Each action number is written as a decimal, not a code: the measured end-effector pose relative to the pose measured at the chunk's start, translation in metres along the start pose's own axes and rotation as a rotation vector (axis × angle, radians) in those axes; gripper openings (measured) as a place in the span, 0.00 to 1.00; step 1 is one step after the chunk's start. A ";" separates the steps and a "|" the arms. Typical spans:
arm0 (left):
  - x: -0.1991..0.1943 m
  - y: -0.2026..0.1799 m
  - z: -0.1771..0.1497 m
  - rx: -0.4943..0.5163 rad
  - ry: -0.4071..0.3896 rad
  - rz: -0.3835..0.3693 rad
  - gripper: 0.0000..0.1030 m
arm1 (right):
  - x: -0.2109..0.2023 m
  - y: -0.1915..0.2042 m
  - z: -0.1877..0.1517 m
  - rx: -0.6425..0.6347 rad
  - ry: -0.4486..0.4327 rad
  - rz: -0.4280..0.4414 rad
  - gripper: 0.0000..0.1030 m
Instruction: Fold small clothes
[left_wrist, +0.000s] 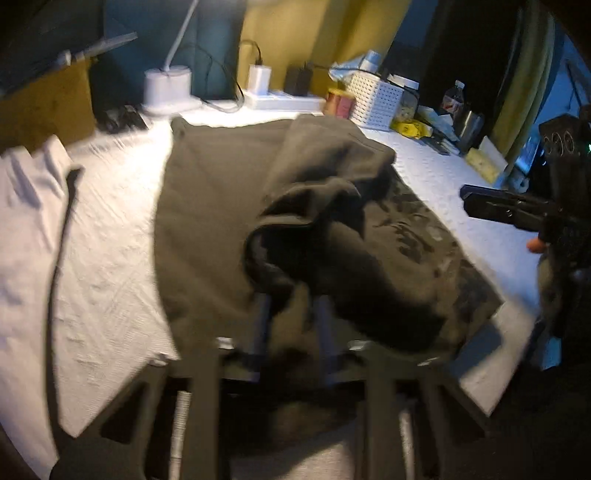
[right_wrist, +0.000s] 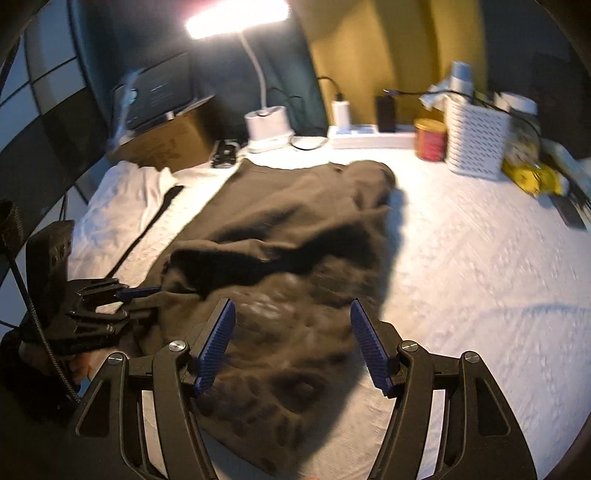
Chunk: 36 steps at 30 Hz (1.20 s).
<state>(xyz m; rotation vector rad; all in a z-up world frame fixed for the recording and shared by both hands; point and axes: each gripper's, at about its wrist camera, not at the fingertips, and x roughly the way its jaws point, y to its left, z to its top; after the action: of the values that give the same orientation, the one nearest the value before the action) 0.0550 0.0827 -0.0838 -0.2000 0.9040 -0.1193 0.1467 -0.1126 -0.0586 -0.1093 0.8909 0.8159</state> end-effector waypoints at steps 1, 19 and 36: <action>-0.003 0.003 0.000 -0.004 0.006 0.000 0.05 | 0.000 -0.003 -0.002 0.007 0.000 -0.008 0.66; -0.042 0.003 0.006 -0.055 -0.035 0.185 0.80 | 0.025 -0.026 -0.003 -0.009 0.014 -0.046 0.66; 0.043 -0.057 0.097 0.249 -0.017 0.135 0.81 | 0.027 -0.072 0.008 0.071 -0.014 -0.054 0.66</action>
<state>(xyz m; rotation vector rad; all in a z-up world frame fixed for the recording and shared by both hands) 0.1571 0.0306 -0.0456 0.0908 0.8743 -0.1037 0.2098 -0.1438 -0.0899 -0.0656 0.8991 0.7336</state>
